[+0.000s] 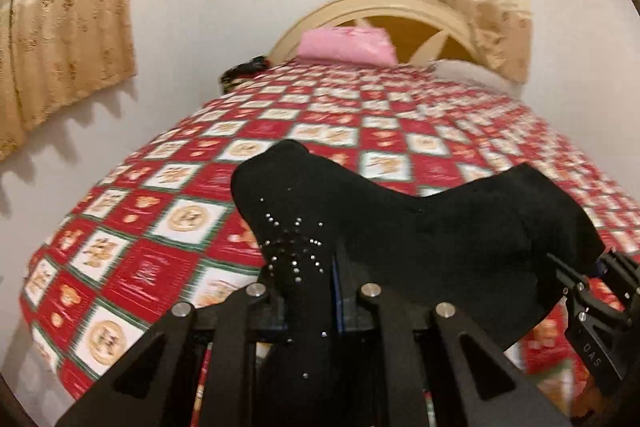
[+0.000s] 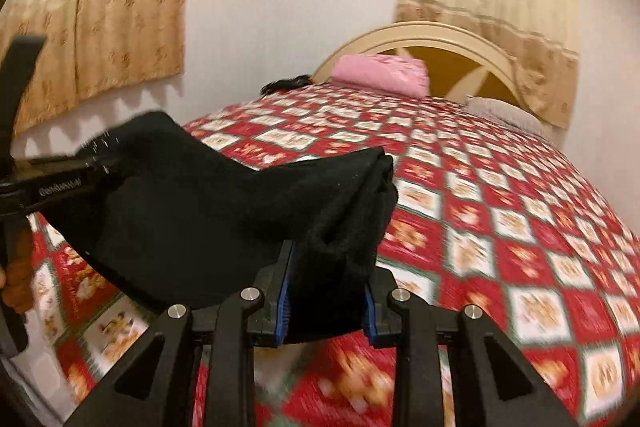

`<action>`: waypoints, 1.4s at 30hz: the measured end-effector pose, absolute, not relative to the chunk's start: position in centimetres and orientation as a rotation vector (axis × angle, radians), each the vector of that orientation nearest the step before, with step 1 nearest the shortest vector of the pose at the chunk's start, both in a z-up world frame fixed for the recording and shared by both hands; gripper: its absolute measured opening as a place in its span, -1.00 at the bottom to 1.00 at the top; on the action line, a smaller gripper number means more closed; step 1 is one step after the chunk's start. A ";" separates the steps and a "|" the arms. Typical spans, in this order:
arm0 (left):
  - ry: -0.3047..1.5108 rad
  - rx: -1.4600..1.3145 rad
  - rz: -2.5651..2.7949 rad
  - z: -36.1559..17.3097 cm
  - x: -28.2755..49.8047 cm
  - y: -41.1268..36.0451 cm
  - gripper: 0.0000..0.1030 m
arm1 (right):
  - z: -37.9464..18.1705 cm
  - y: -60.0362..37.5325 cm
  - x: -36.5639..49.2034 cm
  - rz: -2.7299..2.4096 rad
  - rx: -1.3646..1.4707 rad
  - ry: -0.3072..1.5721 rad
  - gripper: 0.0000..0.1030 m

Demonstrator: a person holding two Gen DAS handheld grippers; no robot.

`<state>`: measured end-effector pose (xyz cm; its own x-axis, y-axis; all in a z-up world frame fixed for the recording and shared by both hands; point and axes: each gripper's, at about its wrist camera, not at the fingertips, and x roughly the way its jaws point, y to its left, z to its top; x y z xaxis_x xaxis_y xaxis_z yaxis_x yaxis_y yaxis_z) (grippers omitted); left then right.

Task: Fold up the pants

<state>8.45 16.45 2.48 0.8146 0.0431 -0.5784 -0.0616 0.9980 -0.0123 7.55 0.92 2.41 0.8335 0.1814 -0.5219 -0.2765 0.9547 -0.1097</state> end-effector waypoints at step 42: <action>0.779 -0.186 0.151 -1.9 7.8 18.2 0.90 | -1.3 0.5 10.5 0.375 -0.018 0.752 -0.51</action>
<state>7.82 18.17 -1.94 0.7023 0.0660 -0.7088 -0.2030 0.9729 -0.1106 10.53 0.53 -1.30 0.6672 0.3262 -0.6697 -0.3393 0.9334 0.1166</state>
